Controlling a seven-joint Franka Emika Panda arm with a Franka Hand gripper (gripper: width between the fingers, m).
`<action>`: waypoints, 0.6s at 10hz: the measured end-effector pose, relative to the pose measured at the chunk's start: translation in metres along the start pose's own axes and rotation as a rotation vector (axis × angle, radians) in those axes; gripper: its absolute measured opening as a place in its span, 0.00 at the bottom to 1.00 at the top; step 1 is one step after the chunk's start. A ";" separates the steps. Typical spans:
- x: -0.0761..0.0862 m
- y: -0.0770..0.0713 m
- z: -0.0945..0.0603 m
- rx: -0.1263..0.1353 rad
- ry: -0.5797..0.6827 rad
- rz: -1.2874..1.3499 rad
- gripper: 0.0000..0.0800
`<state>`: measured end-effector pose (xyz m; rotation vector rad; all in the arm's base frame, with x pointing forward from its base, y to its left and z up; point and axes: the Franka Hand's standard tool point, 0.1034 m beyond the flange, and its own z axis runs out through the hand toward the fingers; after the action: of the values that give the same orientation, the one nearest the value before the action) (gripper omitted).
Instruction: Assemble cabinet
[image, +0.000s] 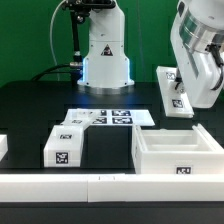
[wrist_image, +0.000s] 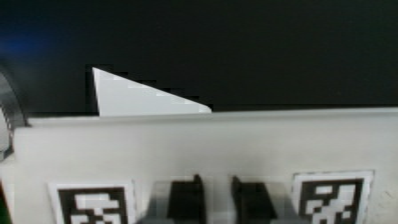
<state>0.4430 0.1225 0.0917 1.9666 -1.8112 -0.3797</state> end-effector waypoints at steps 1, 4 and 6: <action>-0.004 -0.008 -0.005 0.099 -0.009 -0.011 0.08; -0.009 -0.013 -0.006 0.302 -0.032 -0.027 0.08; -0.007 -0.015 -0.003 0.418 -0.031 -0.045 0.08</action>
Offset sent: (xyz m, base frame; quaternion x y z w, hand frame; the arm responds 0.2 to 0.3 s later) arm 0.0000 0.0000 0.0000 0.1938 0.0000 0.0000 0.9810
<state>0.4564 0.1307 0.0865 2.2885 -1.9932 -0.0430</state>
